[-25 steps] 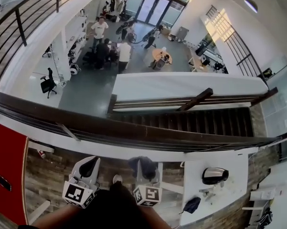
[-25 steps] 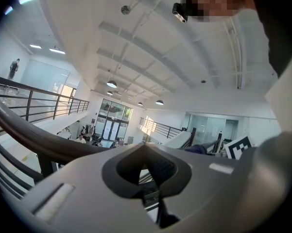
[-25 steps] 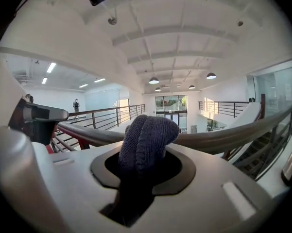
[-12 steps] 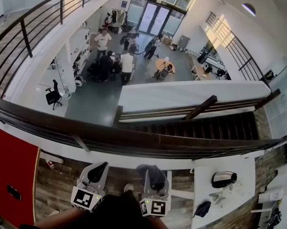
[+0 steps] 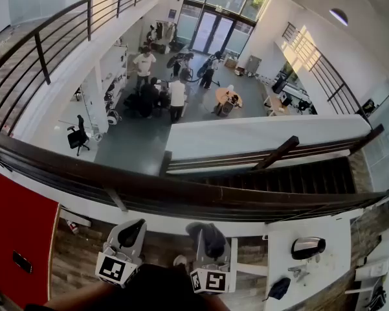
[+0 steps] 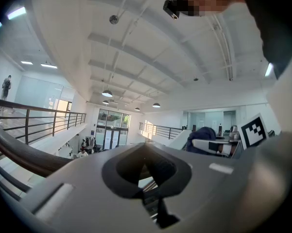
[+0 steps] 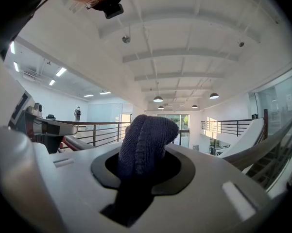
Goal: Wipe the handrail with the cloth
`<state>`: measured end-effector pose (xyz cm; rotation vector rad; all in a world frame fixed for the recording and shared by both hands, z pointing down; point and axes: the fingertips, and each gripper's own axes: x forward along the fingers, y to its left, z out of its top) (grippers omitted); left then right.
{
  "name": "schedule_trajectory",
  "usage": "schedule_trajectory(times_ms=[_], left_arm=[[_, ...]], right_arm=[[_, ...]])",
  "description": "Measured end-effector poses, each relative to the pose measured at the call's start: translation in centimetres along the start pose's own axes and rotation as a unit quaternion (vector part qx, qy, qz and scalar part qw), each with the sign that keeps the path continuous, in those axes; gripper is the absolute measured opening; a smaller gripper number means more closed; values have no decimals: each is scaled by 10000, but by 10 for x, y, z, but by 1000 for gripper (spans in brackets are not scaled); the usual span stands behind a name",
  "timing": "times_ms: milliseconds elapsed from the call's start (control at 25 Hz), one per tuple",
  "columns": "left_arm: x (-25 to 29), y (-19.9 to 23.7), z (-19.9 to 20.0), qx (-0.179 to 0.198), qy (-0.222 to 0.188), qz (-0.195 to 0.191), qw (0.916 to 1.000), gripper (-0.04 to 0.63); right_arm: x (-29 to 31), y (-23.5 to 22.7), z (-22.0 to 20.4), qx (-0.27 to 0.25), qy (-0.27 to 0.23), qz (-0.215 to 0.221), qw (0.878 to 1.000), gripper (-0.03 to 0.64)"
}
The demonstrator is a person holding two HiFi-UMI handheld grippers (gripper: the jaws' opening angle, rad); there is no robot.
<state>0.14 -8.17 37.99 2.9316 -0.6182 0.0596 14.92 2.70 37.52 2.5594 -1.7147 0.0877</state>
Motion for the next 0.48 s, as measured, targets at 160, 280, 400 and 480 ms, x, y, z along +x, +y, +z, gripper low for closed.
schedule_trajectory(times_ms=[160, 280, 400, 480], left_arm=[[0, 0, -3, -71, 14, 51, 10000, -2], [1, 7, -4, -89, 39, 152, 9998, -2], [0, 12, -3, -86, -41, 225, 9997, -2], [1, 13, -1, -86, -133, 259, 9995, -2]], right_arm=[[4, -2, -7, 20, 57, 43, 10000, 106], [9, 0, -7, -7, 97, 117, 9999, 106], [14, 3, -7, -35, 117, 194, 9997, 107], [16, 5, -7, -68, 124, 239, 9996, 107]])
